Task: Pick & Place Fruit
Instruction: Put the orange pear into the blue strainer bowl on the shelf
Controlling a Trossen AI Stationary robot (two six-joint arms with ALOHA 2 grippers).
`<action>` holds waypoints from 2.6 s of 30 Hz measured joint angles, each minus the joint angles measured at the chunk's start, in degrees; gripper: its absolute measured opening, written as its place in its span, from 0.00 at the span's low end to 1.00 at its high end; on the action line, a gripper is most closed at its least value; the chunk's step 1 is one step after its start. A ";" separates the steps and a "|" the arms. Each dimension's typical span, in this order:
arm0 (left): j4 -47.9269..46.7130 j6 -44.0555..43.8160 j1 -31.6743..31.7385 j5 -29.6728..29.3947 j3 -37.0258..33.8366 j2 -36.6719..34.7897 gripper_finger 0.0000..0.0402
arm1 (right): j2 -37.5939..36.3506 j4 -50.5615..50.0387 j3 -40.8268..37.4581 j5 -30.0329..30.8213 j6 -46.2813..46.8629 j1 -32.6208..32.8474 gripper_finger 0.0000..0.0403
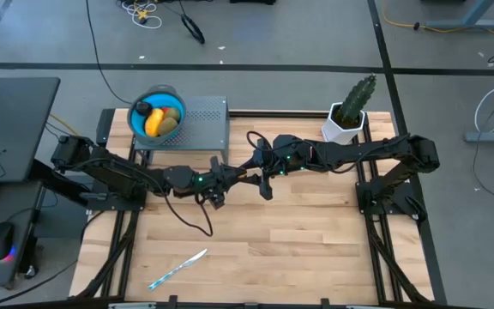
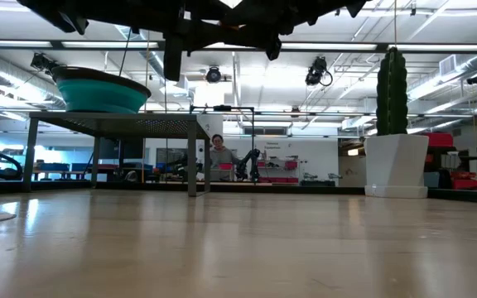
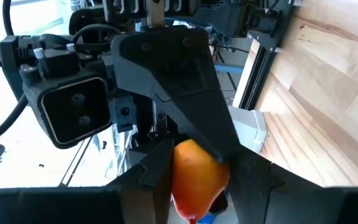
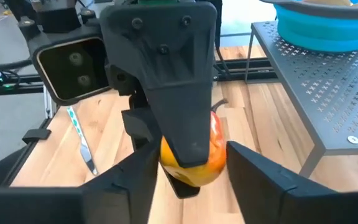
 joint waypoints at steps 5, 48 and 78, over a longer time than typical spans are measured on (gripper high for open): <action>0.00 -0.78 -0.10 -3.27 0.00 0.00 0.34 | 0.00 -0.71 0.00 0.00 -0.17 0.00 0.58; -1.59 -25.87 7.24 -29.75 -13.41 -39.74 0.35 | -6.40 -9.43 0.00 11.98 -1.97 -0.02 0.66; -18.49 -55.89 35.71 -26.92 -14.23 -41.33 0.38 | -6.38 -9.93 0.00 11.94 0.72 0.20 0.66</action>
